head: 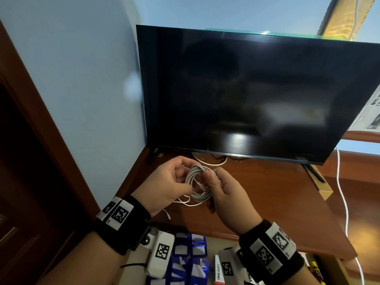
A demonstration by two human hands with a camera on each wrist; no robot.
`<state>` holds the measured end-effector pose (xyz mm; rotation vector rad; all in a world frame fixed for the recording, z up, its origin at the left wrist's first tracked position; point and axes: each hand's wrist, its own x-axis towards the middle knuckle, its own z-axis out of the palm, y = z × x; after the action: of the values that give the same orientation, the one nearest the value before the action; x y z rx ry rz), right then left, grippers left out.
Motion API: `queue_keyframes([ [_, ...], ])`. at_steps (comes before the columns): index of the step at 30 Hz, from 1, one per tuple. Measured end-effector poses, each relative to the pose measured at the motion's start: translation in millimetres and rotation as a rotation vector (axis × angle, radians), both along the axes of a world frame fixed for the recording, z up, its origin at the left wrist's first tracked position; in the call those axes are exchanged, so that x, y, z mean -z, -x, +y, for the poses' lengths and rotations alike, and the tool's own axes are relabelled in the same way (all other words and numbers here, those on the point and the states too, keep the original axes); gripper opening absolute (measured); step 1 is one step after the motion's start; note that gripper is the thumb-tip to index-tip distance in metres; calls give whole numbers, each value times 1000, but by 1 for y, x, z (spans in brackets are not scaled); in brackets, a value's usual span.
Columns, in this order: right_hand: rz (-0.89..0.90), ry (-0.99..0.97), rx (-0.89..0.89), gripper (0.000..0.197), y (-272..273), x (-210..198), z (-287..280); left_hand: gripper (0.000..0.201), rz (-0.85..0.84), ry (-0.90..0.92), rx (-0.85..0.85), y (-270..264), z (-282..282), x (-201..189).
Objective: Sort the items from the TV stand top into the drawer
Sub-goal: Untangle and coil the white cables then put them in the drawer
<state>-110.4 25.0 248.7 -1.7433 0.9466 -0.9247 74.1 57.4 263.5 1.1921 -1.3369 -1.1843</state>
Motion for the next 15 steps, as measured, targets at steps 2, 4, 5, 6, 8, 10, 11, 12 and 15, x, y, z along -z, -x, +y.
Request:
queue_keyframes([
  [2,-8,-26,-29,30,-7,5,4,51,-39,3,-21,-6,2,5],
  [4,-16,-60,-47,29,-14,11,6,51,-80,-1,-23,-13,4,11],
  [5,-19,-80,-49,29,-17,15,7,52,-110,1,-22,-16,6,15],
  [6,-21,-98,-48,30,-20,20,7,53,-143,5,-21,-18,7,18],
  [8,-15,-100,-28,32,-27,29,8,59,-200,17,-28,-23,12,23],
  [10,-2,-77,-5,32,-33,38,7,62,-243,36,-62,-27,18,28],
  [11,0,-62,-2,31,-36,41,7,62,-273,48,-85,-29,20,30],
  [12,-1,-47,-1,31,-39,44,7,59,-313,65,-112,-32,23,32],
  [15,14,8,1,30,-48,51,6,47,-533,183,-181,-44,26,43],
])
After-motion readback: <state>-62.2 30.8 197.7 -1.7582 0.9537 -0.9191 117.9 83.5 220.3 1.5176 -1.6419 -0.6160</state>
